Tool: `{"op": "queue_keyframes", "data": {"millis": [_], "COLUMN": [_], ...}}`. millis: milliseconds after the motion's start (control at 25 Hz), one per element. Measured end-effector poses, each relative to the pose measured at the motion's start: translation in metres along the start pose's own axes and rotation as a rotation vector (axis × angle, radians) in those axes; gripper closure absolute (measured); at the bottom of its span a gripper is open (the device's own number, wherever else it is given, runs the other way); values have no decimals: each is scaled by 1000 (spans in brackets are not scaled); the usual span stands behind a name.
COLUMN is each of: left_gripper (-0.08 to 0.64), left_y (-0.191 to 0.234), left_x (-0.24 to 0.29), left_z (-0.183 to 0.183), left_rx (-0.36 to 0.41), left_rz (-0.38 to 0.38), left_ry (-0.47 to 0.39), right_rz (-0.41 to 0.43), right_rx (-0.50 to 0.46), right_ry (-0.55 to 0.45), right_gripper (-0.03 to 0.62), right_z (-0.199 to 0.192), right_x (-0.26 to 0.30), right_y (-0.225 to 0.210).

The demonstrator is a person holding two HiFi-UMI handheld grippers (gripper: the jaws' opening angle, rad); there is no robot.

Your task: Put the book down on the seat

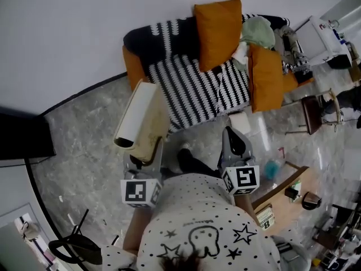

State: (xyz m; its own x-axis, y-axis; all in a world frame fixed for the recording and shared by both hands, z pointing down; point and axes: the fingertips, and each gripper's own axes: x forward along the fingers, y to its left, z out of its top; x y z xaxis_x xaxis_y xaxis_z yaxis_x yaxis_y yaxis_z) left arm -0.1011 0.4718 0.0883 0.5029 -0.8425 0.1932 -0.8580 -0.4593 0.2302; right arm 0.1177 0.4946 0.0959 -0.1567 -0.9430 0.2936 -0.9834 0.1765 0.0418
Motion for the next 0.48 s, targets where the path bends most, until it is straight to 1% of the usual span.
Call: {"op": "queue_keyframes", "data": {"millis": [480], "left_gripper": [336], "left_y": [-21], "left_x": [34], "left_z": [-3], "left_rx": [8], "left_rz": [55], "left_ry": [-4], "right_rz": [52], "right_rx": [7], "right_ry": [-5], "right_gripper": [598], "right_z": [-3], "right_x": [19], "right_y": [-46]}}
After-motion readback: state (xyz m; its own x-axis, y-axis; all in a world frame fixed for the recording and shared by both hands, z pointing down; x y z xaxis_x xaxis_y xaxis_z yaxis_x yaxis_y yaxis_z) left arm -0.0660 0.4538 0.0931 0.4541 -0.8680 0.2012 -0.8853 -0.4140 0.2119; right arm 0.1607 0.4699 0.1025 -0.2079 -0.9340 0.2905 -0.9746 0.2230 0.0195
